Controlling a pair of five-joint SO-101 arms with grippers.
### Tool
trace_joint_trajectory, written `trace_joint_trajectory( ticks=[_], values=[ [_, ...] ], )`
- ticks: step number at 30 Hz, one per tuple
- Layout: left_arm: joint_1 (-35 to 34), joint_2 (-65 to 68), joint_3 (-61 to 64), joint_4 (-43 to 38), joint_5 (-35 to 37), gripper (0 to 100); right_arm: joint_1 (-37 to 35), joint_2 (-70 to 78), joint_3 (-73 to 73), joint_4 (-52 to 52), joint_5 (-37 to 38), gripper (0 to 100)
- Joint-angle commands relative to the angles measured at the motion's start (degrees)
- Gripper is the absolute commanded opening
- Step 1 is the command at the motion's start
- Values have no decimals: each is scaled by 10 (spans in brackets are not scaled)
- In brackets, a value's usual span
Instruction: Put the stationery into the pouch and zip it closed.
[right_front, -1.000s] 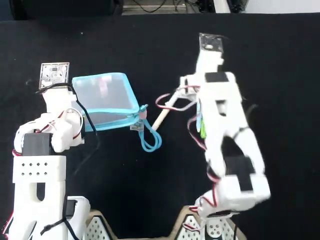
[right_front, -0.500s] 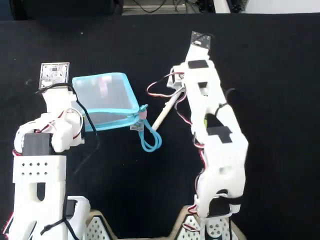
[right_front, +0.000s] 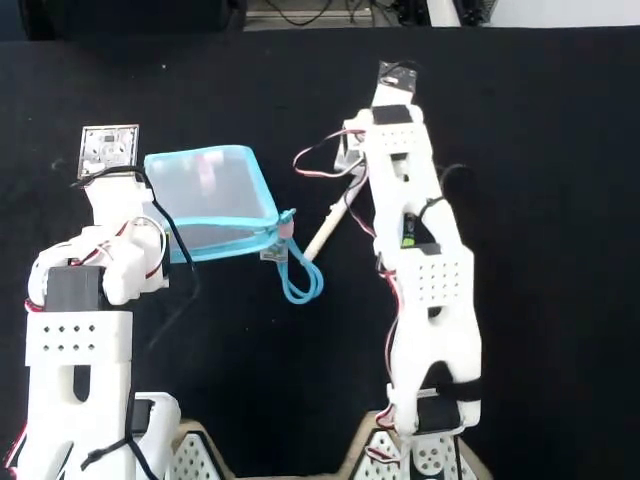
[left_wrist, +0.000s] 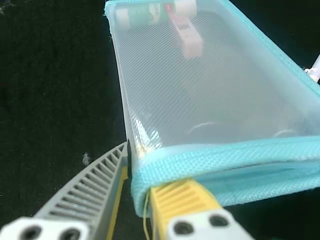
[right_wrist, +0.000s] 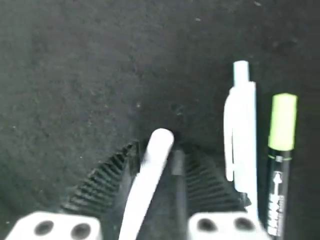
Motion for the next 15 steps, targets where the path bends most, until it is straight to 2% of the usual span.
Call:
trace_joint_trajectory(
  ticks=[1, 7, 15],
  values=[
    [-1, -6, -8, -4, 1, 30, 0, 15, -80, 47, -2, 21],
    [-1, -6, -8, -4, 1, 30, 11, 49, -173, 109, 6, 11],
    [-1, -6, -8, -4, 1, 30, 20, 52, -339, 246, 157, 11]
  ],
)
